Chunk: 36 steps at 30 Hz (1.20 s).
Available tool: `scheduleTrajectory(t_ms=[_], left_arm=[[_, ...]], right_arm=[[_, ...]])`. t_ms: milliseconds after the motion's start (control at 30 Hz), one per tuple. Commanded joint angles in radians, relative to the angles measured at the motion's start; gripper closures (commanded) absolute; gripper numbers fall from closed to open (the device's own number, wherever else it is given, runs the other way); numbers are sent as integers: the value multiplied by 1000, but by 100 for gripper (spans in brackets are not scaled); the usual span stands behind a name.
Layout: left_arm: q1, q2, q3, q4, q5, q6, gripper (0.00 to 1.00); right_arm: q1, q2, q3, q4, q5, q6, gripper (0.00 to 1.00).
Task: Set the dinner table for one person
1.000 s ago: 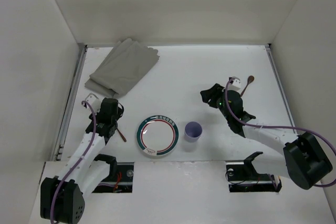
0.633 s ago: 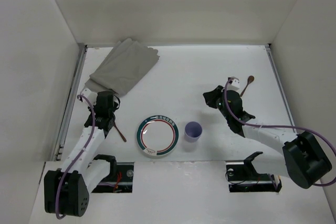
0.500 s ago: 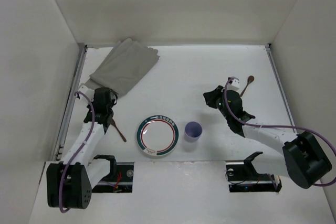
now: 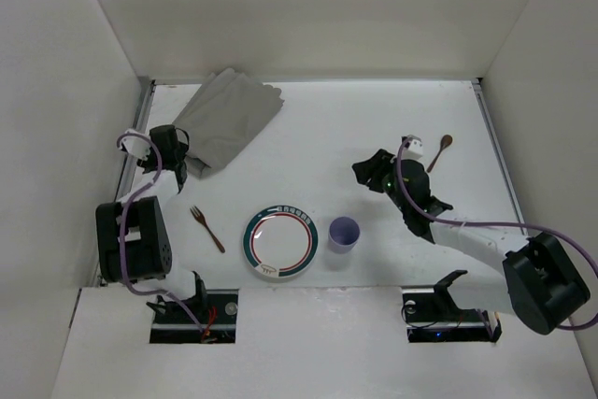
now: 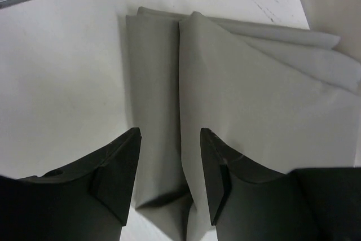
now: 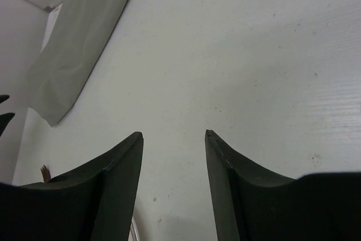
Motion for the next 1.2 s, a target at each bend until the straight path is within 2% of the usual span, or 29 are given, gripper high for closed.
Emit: scheduleTrajectory(t_ms=[0,67,267,500,567,667,867,1000,1167], left_arm=[[60,63,83,97,98,-27,55],[86,112,121,113,162,-34,55],[129,251,214,109,220,-33,53],[131,312,212,123,230,-37,53],[123,337,221,110,230,-36,54],[105,373,235,86,236,-47,63],[-82,407,246,75,273,-34,89],[-231,419,231,89,279,-31,93],[-326,394,145,101,299,-27,98]], right_arm=[[20,21,53,31,-18,-23,46],[31,35,64,25,-25,-25,46],[46,78,85,20,-33,-40,45],[63,84,94,11,-34,-51,42],[64,78,96,11,-27,-57,41],[66,84,94,11,-28,-54,41],[67,67,87,14,-10,-63,40],[67,60,85,8,-5,-66,40],[58,46,79,2,-1,-65,40]])
